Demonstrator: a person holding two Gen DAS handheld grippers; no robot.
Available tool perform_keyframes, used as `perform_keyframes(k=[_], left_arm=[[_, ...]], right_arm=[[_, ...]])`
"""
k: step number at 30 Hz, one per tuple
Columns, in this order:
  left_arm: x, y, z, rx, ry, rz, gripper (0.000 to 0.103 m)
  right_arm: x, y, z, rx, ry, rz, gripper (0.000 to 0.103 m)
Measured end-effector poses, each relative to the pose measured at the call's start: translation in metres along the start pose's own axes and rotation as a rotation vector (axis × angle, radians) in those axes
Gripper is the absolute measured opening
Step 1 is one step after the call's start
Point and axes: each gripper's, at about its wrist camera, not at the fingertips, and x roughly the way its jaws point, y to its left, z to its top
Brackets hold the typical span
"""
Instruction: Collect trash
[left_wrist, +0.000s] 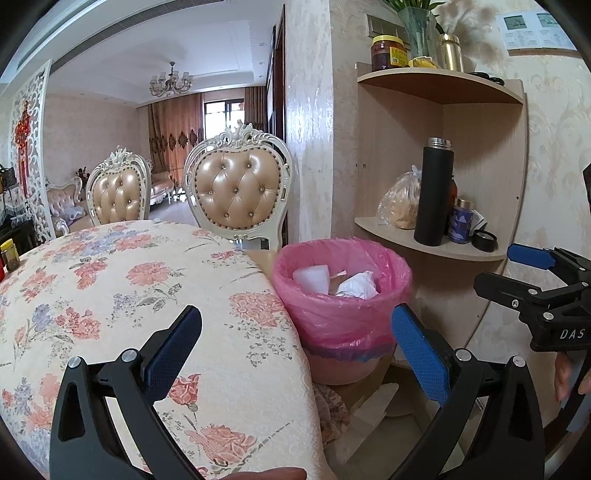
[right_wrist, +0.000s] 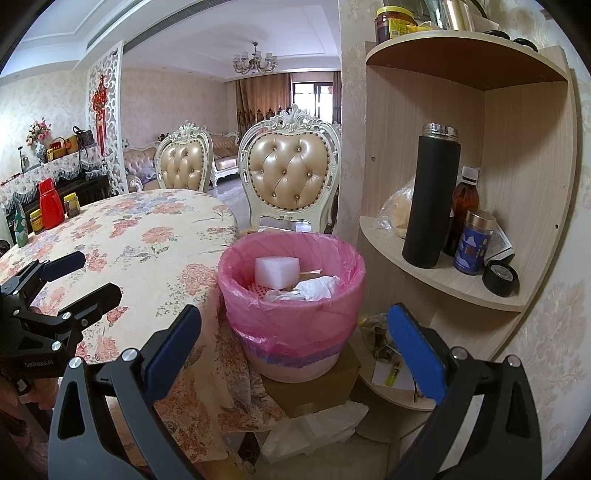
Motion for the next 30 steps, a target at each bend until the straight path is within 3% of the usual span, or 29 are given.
perform_keyframes(k=[30], left_arm=[[-0.0024, 0.0005, -0.0006, 0.004, -0.009, -0.022, 0.096]], right_arm=[[-0.0002, 0.0009, -0.0015, 0.004, -0.007, -0.003, 0.098]])
